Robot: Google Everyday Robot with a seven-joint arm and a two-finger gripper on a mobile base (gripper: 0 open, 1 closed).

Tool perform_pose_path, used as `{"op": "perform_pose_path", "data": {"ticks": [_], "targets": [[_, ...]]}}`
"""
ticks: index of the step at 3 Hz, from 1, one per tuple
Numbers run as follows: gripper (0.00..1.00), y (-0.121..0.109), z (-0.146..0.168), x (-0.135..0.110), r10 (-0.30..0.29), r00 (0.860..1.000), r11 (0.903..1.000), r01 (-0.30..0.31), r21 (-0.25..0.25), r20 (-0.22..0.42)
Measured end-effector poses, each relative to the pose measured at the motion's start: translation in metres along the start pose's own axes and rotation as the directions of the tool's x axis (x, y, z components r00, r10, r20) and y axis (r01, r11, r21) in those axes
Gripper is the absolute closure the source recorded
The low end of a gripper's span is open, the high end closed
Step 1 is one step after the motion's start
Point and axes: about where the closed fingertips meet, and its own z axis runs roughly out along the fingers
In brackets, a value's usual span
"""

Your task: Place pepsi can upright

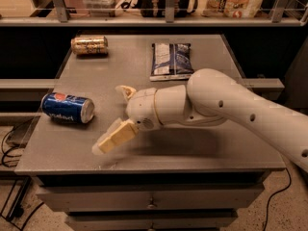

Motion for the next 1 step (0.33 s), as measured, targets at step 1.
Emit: {"op": "perform_pose_path", "data": {"ticks": [1], "targets": [[0.0, 0.0, 0.0, 0.0, 0.0, 1.0, 1.0, 0.0, 0.0, 0.0]]}}
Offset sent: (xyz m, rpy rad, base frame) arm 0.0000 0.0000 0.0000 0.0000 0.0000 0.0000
